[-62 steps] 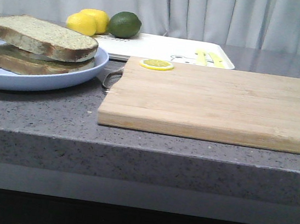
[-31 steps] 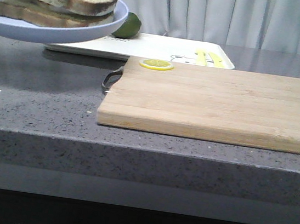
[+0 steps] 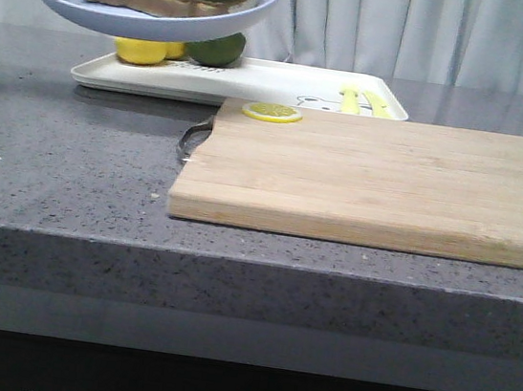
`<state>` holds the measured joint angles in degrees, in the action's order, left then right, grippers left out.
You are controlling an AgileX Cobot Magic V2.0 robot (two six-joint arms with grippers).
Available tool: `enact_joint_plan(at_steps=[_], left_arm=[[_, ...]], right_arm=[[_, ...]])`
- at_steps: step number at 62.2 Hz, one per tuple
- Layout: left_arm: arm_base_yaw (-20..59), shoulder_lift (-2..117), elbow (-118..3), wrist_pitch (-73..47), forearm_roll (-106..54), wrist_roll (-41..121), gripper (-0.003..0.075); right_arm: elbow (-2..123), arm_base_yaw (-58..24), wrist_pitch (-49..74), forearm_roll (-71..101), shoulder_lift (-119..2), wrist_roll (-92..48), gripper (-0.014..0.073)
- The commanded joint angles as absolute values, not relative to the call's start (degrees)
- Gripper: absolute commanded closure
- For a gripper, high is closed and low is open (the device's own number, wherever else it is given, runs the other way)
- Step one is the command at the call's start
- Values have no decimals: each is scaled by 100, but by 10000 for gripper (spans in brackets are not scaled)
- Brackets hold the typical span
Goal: Place bread and move sandwich to tray
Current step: 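Lift the blue plate with the left gripper and carry it onto the tray, then lower the plate onto the white tray and release with the left gripper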
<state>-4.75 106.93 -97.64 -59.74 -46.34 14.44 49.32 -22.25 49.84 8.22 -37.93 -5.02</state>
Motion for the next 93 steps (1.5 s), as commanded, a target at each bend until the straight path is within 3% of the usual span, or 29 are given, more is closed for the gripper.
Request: enact_joint_plan(at_steps=[1,28,81,93], left_arm=[[-352,10773,-10497,-5751,-5215,955,741],[-86,12364,-12292,-5805,-5185,157,741],[-17,12470,-12327,-5895,-4687,-117,734],[-17,12470,-12327,-5998,-4687,-114,571]], right_arm=[[5080,-2184,4639,820,-3776,-537,192],[5080,-2184,4639,820,-3776,-537,192],[5080,-2184,4639,820,-3776,-537,192],[5080,-2184,4639,820,-3776,-537,192]])
